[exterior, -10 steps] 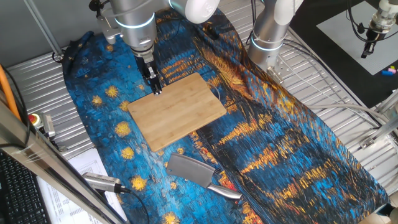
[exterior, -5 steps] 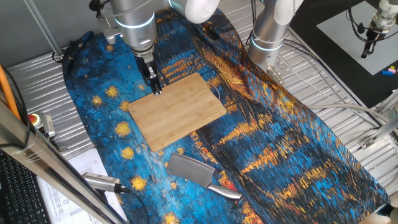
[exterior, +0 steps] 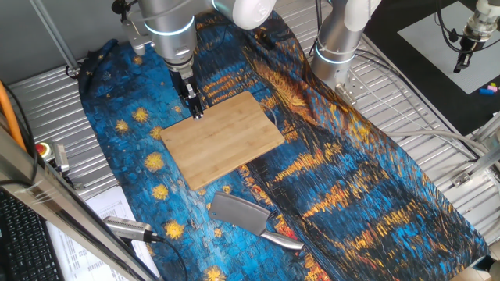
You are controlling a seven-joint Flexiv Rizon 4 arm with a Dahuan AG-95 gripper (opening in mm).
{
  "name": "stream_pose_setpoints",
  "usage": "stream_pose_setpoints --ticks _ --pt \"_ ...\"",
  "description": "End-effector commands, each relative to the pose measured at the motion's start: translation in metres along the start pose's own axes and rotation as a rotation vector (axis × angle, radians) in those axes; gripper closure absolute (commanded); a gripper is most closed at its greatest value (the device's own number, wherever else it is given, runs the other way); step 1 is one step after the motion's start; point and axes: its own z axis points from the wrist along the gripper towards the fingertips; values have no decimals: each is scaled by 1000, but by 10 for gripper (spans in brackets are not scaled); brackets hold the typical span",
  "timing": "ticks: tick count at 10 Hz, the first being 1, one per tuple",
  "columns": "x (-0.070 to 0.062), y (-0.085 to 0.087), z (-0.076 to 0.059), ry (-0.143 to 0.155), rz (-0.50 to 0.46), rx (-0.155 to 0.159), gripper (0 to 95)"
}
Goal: Put the knife on the cutting board
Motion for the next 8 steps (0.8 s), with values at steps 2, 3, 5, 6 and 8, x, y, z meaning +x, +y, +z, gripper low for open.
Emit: stream_pose_setpoints --ticks 2,3,5,6,8 --pt "0 0 -1 48 -75 -2 950" --pt "0 0 -1 48 -74 -2 950" --pt "0 0 -1 49 -72 -2 950" --pt "0 0 -1 50 -71 -2 950" --pt "0 0 -1 50 -70 -3 950"
